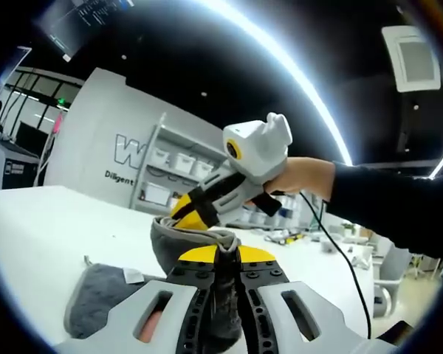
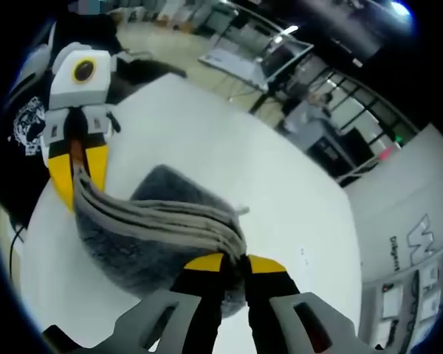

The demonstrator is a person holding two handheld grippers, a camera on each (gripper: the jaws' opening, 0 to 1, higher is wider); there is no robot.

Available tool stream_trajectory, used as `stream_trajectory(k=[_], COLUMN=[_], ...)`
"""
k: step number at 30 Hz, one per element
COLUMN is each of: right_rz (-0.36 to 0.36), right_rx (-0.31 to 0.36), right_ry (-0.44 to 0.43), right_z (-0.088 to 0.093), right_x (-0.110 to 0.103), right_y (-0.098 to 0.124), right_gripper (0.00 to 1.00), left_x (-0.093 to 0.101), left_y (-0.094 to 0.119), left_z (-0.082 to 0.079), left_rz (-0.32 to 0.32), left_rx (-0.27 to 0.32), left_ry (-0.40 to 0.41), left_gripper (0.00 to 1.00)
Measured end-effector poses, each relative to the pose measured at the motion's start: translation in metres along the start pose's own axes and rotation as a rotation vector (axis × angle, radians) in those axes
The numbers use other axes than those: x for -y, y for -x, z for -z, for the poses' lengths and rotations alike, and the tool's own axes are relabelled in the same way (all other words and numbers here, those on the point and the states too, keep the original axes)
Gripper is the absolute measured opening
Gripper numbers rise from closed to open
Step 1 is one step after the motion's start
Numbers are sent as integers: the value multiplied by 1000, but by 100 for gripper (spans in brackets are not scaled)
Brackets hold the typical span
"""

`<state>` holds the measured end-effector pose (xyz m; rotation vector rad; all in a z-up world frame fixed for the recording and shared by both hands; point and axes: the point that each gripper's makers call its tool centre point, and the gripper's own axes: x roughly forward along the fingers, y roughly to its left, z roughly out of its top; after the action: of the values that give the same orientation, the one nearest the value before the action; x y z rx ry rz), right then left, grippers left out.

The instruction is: Open the folded towel by lifting each exposed corner and separating the folded layers until the towel lies flat within the target outline without major curled edges

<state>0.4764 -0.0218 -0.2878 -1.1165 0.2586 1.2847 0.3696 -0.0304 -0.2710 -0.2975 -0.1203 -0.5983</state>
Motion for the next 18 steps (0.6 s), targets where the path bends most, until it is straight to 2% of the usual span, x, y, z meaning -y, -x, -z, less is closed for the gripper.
stream_trajectory(k=[13, 18], right_rz=[41, 54], right_rx=[28, 36], right_ry=[-19, -20], right_z=[9, 14], right_x=[-6, -7], right_y=[11, 15], right_gripper=[5, 5], left_x=[20, 20], left_y=[-8, -8], left_z=[5, 4], left_rz=[2, -1], left_rx=[-8, -3], left_ry=[-18, -21], left_gripper=[7, 7])
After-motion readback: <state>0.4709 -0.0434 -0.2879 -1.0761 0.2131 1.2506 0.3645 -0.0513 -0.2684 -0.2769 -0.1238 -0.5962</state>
